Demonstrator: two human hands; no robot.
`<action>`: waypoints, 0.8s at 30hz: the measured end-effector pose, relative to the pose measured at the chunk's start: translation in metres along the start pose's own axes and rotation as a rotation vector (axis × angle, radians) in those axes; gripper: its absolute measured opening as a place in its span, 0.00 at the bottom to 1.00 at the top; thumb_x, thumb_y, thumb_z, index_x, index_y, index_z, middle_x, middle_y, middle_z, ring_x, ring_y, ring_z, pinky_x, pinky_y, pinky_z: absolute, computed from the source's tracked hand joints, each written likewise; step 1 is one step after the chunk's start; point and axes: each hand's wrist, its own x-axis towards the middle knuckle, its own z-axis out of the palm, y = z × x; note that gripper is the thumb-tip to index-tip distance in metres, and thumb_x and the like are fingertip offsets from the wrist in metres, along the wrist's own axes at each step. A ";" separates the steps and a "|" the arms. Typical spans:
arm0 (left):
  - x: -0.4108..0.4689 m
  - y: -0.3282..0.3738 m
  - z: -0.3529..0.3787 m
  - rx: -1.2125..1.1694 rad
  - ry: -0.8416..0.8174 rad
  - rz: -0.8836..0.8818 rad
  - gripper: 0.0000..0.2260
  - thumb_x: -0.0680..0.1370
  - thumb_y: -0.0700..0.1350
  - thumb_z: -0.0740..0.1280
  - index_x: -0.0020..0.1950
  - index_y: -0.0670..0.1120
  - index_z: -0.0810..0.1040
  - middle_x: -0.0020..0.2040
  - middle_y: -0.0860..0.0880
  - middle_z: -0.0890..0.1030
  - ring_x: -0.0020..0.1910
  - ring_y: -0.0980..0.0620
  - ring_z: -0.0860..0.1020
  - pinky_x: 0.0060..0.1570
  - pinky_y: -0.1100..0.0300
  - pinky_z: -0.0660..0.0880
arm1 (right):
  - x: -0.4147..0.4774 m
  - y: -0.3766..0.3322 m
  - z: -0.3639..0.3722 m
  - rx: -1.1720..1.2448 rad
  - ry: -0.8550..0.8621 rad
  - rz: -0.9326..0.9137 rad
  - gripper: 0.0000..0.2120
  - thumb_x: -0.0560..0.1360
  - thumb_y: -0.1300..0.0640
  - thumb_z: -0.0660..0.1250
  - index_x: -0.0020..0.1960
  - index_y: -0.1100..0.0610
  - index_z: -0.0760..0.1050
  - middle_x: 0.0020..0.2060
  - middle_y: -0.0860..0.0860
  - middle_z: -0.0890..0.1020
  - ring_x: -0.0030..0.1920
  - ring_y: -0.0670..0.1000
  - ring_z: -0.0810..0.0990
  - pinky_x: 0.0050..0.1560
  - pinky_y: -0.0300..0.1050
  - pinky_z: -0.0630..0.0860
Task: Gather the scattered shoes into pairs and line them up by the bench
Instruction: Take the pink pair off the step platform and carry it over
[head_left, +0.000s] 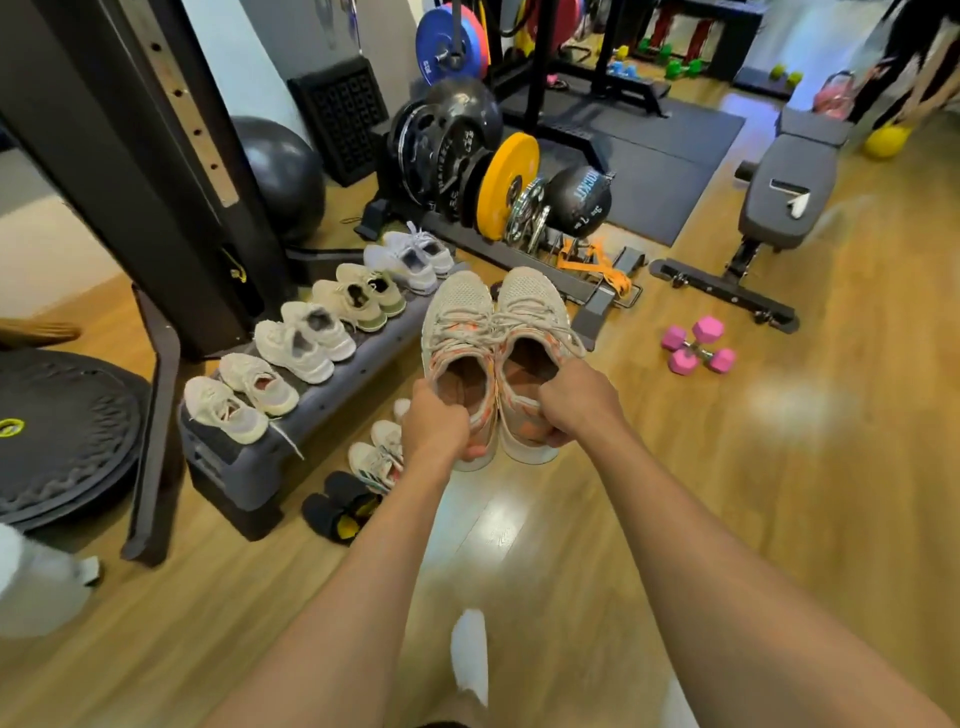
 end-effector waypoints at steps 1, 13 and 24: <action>0.016 0.010 0.012 -0.005 -0.009 -0.006 0.14 0.79 0.41 0.58 0.65 0.48 0.71 0.59 0.44 0.77 0.30 0.43 0.83 0.24 0.58 0.78 | 0.020 -0.001 -0.007 0.006 -0.004 0.008 0.14 0.71 0.61 0.57 0.56 0.57 0.73 0.45 0.59 0.82 0.38 0.62 0.83 0.33 0.47 0.81; 0.167 0.121 0.151 0.001 0.053 -0.092 0.12 0.79 0.39 0.61 0.61 0.49 0.69 0.55 0.47 0.76 0.28 0.46 0.83 0.26 0.54 0.81 | 0.259 0.004 -0.082 0.018 -0.077 -0.001 0.17 0.75 0.53 0.59 0.62 0.53 0.72 0.45 0.56 0.82 0.31 0.58 0.83 0.32 0.46 0.81; 0.286 0.136 0.248 -0.275 0.290 -0.292 0.13 0.77 0.40 0.61 0.61 0.51 0.67 0.55 0.45 0.76 0.31 0.42 0.83 0.22 0.57 0.77 | 0.447 -0.007 -0.080 -0.136 -0.325 -0.153 0.19 0.76 0.52 0.57 0.66 0.55 0.69 0.49 0.56 0.79 0.38 0.59 0.81 0.21 0.34 0.69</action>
